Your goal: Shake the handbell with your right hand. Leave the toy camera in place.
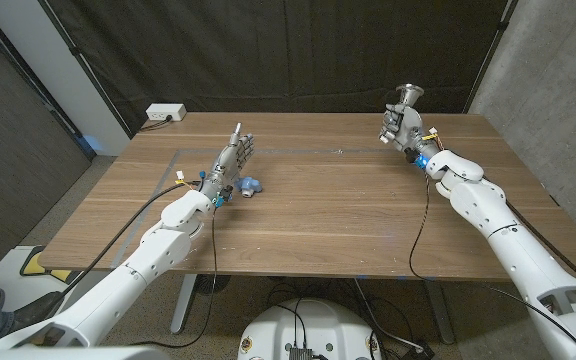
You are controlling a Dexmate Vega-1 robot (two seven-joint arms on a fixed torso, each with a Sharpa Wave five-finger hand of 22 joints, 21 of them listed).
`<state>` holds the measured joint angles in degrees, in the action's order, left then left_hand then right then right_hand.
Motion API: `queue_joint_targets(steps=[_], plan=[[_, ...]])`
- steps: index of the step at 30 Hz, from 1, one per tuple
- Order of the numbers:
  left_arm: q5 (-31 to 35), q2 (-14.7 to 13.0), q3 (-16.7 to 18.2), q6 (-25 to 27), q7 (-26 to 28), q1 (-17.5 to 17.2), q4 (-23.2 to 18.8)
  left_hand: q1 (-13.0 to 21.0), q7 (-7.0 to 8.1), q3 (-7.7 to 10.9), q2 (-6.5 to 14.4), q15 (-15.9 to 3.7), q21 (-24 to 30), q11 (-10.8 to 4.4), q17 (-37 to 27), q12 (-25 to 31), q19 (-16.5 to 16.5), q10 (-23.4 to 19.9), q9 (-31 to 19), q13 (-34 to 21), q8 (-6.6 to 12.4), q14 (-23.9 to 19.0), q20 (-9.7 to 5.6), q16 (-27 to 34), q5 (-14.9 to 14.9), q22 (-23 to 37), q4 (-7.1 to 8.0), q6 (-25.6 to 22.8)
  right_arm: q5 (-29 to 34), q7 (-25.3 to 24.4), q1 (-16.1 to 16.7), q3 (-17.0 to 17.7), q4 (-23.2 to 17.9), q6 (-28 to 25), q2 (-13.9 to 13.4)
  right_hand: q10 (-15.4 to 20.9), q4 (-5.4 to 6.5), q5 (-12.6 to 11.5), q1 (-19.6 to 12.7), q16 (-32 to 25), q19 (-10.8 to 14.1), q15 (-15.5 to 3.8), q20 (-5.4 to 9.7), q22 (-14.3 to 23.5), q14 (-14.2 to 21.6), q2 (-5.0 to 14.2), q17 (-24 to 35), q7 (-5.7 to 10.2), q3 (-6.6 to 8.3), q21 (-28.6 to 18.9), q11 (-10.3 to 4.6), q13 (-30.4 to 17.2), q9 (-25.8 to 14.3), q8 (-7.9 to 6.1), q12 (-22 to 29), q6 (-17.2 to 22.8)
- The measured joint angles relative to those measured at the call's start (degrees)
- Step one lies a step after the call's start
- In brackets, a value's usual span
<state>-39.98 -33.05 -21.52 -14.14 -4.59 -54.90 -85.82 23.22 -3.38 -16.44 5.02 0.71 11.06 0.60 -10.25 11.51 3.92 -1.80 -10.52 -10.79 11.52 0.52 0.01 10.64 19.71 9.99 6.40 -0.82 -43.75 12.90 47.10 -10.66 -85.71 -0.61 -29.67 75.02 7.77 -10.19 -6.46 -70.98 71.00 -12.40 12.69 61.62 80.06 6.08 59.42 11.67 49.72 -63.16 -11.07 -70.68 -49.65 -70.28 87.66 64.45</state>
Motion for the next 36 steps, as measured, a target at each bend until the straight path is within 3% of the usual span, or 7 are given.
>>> queue_joint_targets(steps=[4, 9, 14, 18, 25, 32, 36], plan=[[0.1, 0.0, 0.0, -0.1, 0.2, -0.2, -0.2, 0.0, 0.0, 0.0, 0.0, 0.0, 0.0, 0.0, 0.0, 0.0, 0.0, 0.0, 0.0, 0.0, 0.0, 0.0, 0.0, 0.0, 0.0, 0.0, 0.0, 0.0, -0.1, -3.1, 0.0, -2.6, -2.0, 3.5, -3.3, 0.0, 0.0, 0.0, 0.0, 0.0, 0.0, 0.0, 0.0, -0.1, 0.0, 0.03, -0.2, 0.0, 0.0, 0.0, 0.0, 0.0, 0.7, 0.39, 0.0, 0.0], [0.1, 0.0, -0.1, -0.1, 0.3, -0.2, -0.3, -0.5, 0.0, 0.0, 0.5, 0.0, 0.0, 0.0, 0.0, 0.0, 0.0, 0.0, 0.0, 0.0, 0.0, 0.0, 0.0, 0.0, 0.0, 0.0, 0.0, 0.0, 4.4, -9.5, -0.7, -6.4, -5.9, 6.2, -8.0, 0.0, -0.13, 0.0, 0.1, 0.1, 0.0, 0.0, 0.0, -0.5, 0.0, 0.08, -0.2, 0.0, 0.12, 0.2, -0.01, 0.0, 0.7, 0.39, 0.0, 0.0], [0.1, 0.1, -0.1, -0.2, 0.3, -0.2, -0.3, -0.3, 0.0, 0.01, 0.7, 0.0, 0.0, 0.0, 0.0, 0.0, 0.0, 0.0, 0.0, 0.0, 0.0, 0.0, 0.0, 0.0, 0.0, 0.0, 0.0, 0.0, 11.4, -17.4, -1.7, -10.2, -10.4, 5.4, -12.2, 0.0, -0.19, 0.0, 0.1, 0.1, 0.0, 0.0, 0.0, -0.6, 0.0, 0.11, 0.0, 0.0, 0.18, 0.2, -0.01, 0.0, 1.6, 0.39, 0.0, 0.0], [0.1, 0.2, -0.1, -0.4, 0.3, -0.2, -0.1, -0.3, 0.0, 0.01, 0.7, 0.0, 0.0, 0.0, 0.0, 0.0, 0.2, 0.0, 0.0, 0.0, 0.0, 0.0, -0.22, 0.0, 0.0, 0.0, 0.0, 0.0, 19.2, -25.1, -2.8, -14.1, -13.7, 1.6, -15.0, 0.0, -0.2, 0.0, 0.1, 0.1, 0.0, 0.0, 0.0, -0.5, 0.0, 0.11, 0.0, 0.0, 0.18, 0.2, -0.01, 0.0, 1.7, 0.39, 0.0, 0.0], [-0.2, 0.3, 0.0, -0.7, -0.1, -0.2, 0.6, 0.2, 0.0, 0.01, 0.2, 0.0, 0.0, 0.0, 0.0, 0.0, 0.7, 0.0, 0.0, 0.0, 0.0, 0.0, -0.75, 0.0, -0.2, 0.0, 0.0, 0.0, 32.8, -32.2, -4.7, -20.3, -17.4, -5.8, -18.1, 0.0, -0.2, 0.0, 0.1, -0.2, 0.0, 0.0, 0.0, -0.4, 0.0, 0.11, 0.4, 0.02, 0.18, 0.2, -0.02, 0.0, 1.9, 0.39, 0.0, 0.0], [-0.5, 0.3, 0.2, -0.9, -0.6, -0.1, 1.1, 0.2, 0.0, 0.01, 0.2, 0.0, 0.0, 0.0, 0.0, 0.0, 0.5, 0.0, 0.0, 0.1, 0.0, 0.0, -0.94, 0.0, -0.2, 0.0, 0.0, 0.0, 44.8, -34.2, -5.5, -22.8, -18.7, -9.0, -19.1, 0.1, -0.17, 0.0, 0.1, -0.2, 0.0, 0.0, 0.0, -0.9, 0.0, 0.1, 0.4, 0.21, 0.15, 0.5, 0.13, 0.0, 2.0, 0.04, 0.0, 0.2], [-0.7, 0.3, 0.3, -0.9, -0.9, 0.1, 1.5, 0.2, 0.0, 0.01, 0.2, 0.0, 0.0, 0.0, 0.0, 0.0, 0.5, 0.0, 0.0, 0.1, 0.0, 0.0, -0.93, 0.0, -0.2, 0.0, 0.0, 0.0, 54.8, -34.5, -6.0, -23.9, -19.3, -10.1, -19.4, 0.1, 0.06, 0.0, 0.1, -0.2, 0.0, 0.0, 0.0, -0.9, 0.0, 0.09, 0.6, 0.21, -0.09, 0.5, 0.12, 0.0, 2.3, 0.04, 0.0, 0.2]])
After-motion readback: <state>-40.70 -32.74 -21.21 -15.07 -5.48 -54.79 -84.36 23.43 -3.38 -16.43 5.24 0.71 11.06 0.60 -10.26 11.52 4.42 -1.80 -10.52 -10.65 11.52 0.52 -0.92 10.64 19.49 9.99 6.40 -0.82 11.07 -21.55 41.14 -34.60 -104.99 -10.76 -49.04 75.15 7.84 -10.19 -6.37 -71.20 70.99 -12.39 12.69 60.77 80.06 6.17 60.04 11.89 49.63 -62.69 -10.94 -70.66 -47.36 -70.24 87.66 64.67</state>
